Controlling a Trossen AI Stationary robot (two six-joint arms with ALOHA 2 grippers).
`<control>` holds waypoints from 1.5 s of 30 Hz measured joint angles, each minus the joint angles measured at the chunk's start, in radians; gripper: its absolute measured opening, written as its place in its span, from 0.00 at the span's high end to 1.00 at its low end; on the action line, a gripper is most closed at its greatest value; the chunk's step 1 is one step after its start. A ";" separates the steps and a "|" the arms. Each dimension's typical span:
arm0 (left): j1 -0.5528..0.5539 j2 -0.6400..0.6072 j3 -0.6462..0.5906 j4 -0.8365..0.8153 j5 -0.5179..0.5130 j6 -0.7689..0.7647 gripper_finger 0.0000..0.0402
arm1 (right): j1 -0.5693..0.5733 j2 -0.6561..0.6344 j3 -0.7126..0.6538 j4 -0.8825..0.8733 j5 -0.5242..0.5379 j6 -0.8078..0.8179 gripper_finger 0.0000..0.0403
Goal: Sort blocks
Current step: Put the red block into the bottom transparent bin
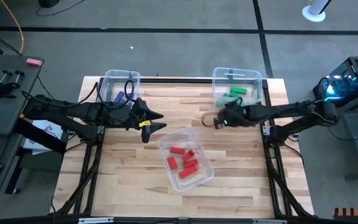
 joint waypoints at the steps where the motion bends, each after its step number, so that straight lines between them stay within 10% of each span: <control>1: 0.000 0.000 0.000 -0.009 0.000 0.000 0.46 | 0.036 -0.019 -0.025 -0.012 0.021 0.062 1.00; 8: 0.000 0.000 0.000 -0.029 -0.004 0.000 0.46 | 0.270 -0.056 -0.276 0.239 0.235 0.515 1.00; 27: 0.003 0.000 0.000 -0.019 -0.011 -0.024 0.46 | 0.012 0.165 -0.246 0.347 0.424 0.242 1.00; 45: 0.003 0.000 0.000 -0.020 -0.011 -0.026 0.46 | -0.039 0.254 -0.242 0.496 0.294 0.087 1.00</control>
